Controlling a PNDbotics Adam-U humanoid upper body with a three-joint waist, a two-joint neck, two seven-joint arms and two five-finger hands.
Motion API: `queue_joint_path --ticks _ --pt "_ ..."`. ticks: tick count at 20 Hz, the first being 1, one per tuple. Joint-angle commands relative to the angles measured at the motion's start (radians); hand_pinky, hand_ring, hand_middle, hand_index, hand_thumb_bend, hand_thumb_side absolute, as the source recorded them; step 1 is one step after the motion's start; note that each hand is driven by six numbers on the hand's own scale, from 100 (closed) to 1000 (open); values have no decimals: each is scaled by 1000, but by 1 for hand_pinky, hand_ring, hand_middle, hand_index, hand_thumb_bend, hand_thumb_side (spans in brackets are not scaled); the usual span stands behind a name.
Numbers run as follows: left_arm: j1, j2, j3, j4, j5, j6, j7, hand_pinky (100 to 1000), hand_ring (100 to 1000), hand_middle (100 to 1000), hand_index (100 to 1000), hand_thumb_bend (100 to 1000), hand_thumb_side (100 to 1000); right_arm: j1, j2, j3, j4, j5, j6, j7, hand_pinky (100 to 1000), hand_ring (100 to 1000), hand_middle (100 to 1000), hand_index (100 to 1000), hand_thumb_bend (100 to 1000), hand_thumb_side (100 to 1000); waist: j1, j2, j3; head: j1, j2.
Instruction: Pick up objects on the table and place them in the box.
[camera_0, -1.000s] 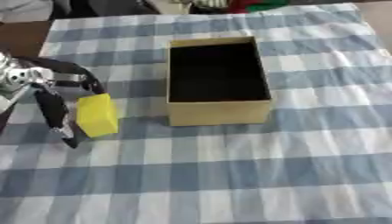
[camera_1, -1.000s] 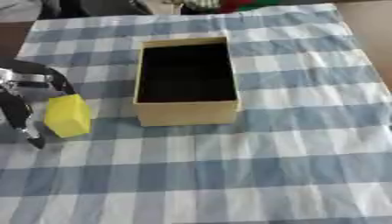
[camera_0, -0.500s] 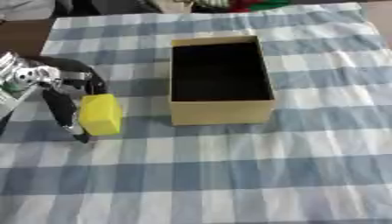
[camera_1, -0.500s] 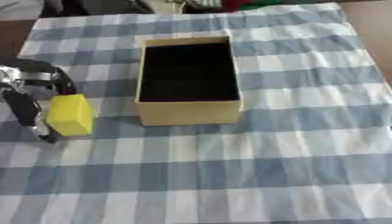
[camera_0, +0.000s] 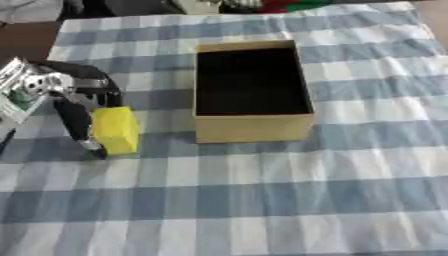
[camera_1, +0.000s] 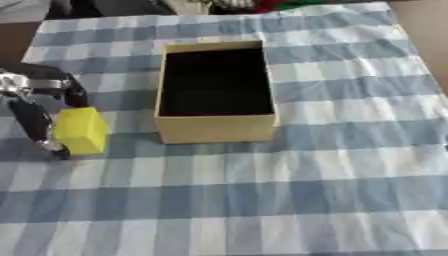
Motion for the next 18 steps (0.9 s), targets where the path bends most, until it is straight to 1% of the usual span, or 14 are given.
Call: queue_joint_path --ticks 1,2,5,6,7,10,15,18 --pt "-27 5 2 16 -42 12 48 765 709 590 652 717 187 -6 -11 -4 -15 -3 -1 5 829 777 737 811 100 608 -3 -14 -1 4 -13" --pt "-29 -1 0 25 -50 19 65 763 706 586 648 714 192 -6 -10 -3 -15 -3 -1 6 829 777 737 811 100 607 -3 -14 -1 4 -14" --pt "-32 -13 -2 45 -50 35 103 753 688 564 620 681 252 -5 -8 -2 -15 -4 1 8 829 777 737 812 100 605 -4 -12 -1 2 -15" --pt "-33 -15 -3 49 -46 39 110 752 682 554 605 669 247 -4 -8 -2 -15 -4 1 9 830 778 738 812 100 604 -4 -11 -1 1 -14" --pt "-33 -16 -4 51 -41 41 115 750 674 544 581 647 216 -4 -8 -2 -15 -4 2 9 830 778 738 812 100 601 -4 -11 -1 0 -14" --pt "-34 -20 -3 48 -17 47 113 746 648 513 547 567 106 -3 -7 -2 -15 -3 7 8 830 778 738 813 100 601 -4 -10 -1 0 -13" --pt "-28 -13 20 -1 35 59 82 752 654 510 546 448 100 1 -7 -3 -15 -2 14 7 831 779 738 813 100 601 -5 -11 1 0 -12" --pt "-29 -9 35 -30 42 75 76 750 648 500 537 416 100 2 -6 -4 -15 -3 15 6 831 779 739 813 100 601 -6 -13 2 1 -13"
